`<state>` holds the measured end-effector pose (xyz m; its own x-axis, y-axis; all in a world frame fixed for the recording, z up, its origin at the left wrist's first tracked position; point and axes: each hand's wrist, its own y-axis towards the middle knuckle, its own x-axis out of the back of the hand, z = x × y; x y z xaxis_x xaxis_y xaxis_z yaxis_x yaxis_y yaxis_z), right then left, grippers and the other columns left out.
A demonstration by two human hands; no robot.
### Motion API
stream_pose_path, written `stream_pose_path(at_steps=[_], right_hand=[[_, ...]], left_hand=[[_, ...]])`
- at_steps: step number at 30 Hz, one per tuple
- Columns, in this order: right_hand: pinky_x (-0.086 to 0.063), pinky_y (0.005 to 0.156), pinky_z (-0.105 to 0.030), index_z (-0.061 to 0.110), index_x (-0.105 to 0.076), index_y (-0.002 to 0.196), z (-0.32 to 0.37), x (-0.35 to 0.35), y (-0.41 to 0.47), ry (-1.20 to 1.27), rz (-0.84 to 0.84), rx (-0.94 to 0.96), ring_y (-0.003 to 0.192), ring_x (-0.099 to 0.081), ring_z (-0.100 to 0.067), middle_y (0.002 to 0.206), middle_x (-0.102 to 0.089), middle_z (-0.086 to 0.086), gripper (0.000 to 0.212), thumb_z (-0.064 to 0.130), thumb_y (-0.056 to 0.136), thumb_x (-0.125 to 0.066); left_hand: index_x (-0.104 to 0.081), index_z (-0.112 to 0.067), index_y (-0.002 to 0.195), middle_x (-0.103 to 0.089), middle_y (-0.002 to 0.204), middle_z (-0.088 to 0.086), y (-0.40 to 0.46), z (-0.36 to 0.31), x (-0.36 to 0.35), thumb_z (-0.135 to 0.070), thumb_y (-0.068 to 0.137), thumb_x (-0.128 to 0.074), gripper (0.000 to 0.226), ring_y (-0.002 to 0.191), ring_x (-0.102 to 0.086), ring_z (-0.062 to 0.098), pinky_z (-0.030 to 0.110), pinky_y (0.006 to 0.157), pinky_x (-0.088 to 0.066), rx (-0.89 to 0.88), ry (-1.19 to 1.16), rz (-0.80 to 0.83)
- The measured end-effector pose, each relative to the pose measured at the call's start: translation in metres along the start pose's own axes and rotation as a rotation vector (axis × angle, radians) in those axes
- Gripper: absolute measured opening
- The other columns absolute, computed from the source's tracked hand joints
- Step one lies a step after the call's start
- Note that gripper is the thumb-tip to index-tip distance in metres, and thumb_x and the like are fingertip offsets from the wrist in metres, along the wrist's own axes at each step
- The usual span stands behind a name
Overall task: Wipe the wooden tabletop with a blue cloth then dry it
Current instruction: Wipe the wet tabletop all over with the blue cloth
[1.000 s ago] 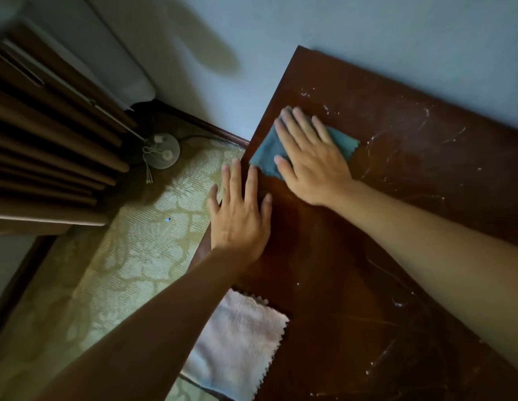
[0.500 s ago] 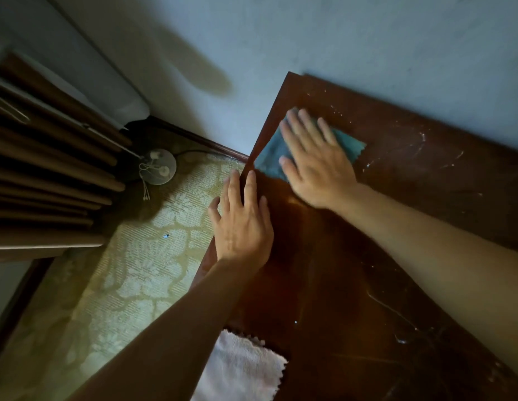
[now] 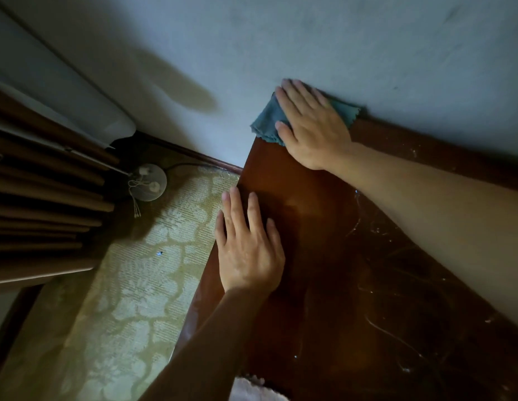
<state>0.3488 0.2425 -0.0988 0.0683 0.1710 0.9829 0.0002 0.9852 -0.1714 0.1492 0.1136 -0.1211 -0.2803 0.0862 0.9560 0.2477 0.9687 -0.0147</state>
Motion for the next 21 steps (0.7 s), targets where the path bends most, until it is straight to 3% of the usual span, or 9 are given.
stream_pose_path(at_steps=[5, 8, 15, 21], right_hand=[[-0.01, 0.13, -0.047, 0.005, -0.023, 0.161, 0.04, -0.014, -0.071, 0.004, -0.029, 0.296, 0.158, -0.013, -0.028, 0.169, -0.019, -0.013, 0.068, 0.042, 0.103, -0.022], [-0.012, 0.129, -0.047, 0.008, -0.022, 0.161, 0.04, -0.017, -0.082, 0.0, -0.018, 0.361, 0.158, -0.013, -0.025, 0.17, -0.018, -0.011, 0.066, 0.042, 0.105, -0.022], [0.001, 0.13, -0.041, 0.014, -0.007, 0.164, -0.009, -0.004, -0.029, -0.051, -0.007, 0.194, 0.159, 0.0, -0.019, 0.172, -0.004, -0.005, 0.064, 0.045, 0.108, -0.016], [-0.003, 0.13, -0.044, 0.009, -0.013, 0.163, 0.011, -0.006, -0.058, 0.007, -0.036, 0.093, 0.159, -0.006, -0.025, 0.171, -0.01, -0.011, 0.064, 0.041, 0.108, -0.022]], left_hand=[[-0.046, -0.002, 0.143, -0.031, 0.159, 0.024, 0.0, -0.001, 0.004, -0.031, 0.1, -0.037, 0.052, 0.151, -0.024, 0.036, 0.05, 0.121, -0.024, -0.003, -0.022, -0.013], [-0.046, -0.003, 0.14, -0.029, 0.159, 0.024, -0.001, -0.001, 0.004, -0.031, 0.1, -0.038, 0.049, 0.151, -0.022, 0.036, 0.051, 0.121, -0.024, 0.0, -0.034, 0.0], [-0.044, -0.004, 0.145, -0.029, 0.159, 0.025, 0.0, -0.002, 0.004, -0.032, 0.1, -0.037, 0.053, 0.149, -0.026, 0.038, 0.053, 0.119, -0.026, -0.003, -0.042, -0.021], [-0.042, -0.007, 0.148, -0.026, 0.162, 0.019, 0.001, -0.001, 0.004, -0.032, 0.099, -0.039, 0.055, 0.152, -0.021, 0.034, 0.049, 0.12, -0.021, 0.007, -0.051, 0.001]])
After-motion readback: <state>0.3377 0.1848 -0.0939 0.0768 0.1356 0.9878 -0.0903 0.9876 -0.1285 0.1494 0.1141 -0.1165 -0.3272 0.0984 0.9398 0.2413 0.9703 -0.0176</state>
